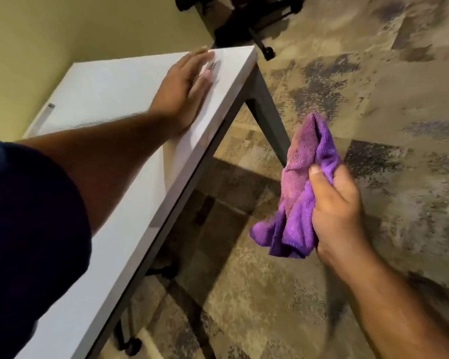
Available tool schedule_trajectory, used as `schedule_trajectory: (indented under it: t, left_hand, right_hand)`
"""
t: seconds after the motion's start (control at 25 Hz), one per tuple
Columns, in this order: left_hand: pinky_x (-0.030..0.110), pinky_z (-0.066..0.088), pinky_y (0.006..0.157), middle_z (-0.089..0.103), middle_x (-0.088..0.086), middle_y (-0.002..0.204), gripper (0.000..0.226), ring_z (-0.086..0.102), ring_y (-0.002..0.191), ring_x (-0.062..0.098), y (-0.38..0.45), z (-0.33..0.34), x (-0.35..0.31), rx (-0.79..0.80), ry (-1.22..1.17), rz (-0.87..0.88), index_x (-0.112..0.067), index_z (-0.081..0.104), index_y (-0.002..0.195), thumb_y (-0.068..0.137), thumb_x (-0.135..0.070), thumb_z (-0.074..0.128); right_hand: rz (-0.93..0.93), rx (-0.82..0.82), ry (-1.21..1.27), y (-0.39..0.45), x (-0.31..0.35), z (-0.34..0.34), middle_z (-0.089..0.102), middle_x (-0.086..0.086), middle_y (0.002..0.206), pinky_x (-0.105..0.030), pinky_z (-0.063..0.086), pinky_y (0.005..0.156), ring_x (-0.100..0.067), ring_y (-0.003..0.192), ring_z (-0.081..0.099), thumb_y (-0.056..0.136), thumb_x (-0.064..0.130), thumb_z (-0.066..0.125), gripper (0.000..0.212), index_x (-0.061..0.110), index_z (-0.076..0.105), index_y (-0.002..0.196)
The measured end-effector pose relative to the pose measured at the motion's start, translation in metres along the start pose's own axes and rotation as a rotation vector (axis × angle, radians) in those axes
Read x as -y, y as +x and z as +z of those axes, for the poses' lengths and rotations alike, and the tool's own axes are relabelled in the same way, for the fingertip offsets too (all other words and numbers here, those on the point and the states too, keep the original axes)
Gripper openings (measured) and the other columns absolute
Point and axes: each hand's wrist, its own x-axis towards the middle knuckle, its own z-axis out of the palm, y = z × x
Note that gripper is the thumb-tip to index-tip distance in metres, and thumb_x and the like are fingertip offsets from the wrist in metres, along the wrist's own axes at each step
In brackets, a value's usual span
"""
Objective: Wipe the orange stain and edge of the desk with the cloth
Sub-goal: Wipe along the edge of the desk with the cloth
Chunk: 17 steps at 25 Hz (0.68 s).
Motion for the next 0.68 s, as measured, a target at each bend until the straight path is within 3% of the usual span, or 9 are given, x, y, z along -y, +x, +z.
schedule_trajectory:
  t: [0.08,0.28,0.48,0.68]
  left_hand:
    - [0.040,0.027,0.133,0.045,-0.006,0.169,0.048,0.039,0.156,0.011,0.006,0.004,0.007,0.044,-0.075,0.005,-0.027,0.054,0.157,0.112,-0.041,0.042]
    - [0.031,0.032,0.130,0.050,-0.012,0.165,0.045,0.044,0.152,0.006,0.004,0.005,0.011,0.017,-0.220,0.001,-0.029,0.059,0.153,0.111,-0.041,0.046]
    - [0.010,0.049,0.104,0.064,-0.017,0.152,0.039,0.058,0.140,0.000,0.006,0.001,0.014,-0.003,-0.620,-0.153,-0.033,0.070,0.139,0.105,-0.037,0.051]
    - [0.025,0.043,0.122,0.064,-0.014,0.153,0.039,0.054,0.147,0.008,0.007,0.002,0.018,0.012,-0.656,-0.147,-0.038,0.077,0.124,0.097,-0.016,0.059]
  right_hand:
    - [0.011,-0.017,0.016,0.006,-0.004,0.002,0.078,0.009,0.107,-0.053,0.055,0.105,-0.014,0.102,0.070,0.101,0.030,0.058,0.024,0.040,0.076,0.112]
    - [0.036,-0.063,0.123,0.035,0.004,0.020,0.082,0.009,0.114,-0.042,0.057,0.106,-0.011,0.110,0.074,0.099,0.025,0.058,0.025,0.034,0.076,0.116]
    - [0.076,-0.021,0.209,0.070,0.010,0.043,0.082,0.009,0.113,-0.035,0.060,0.098,-0.008,0.108,0.074,0.099,0.022,0.060,0.026,0.035,0.079,0.111]
    - [-0.005,-0.074,0.167,0.103,0.015,0.074,0.077,0.000,0.119,-0.044,0.054,0.110,-0.011,0.110,0.069,0.098,0.017,0.055,0.027,0.025,0.073,0.117]
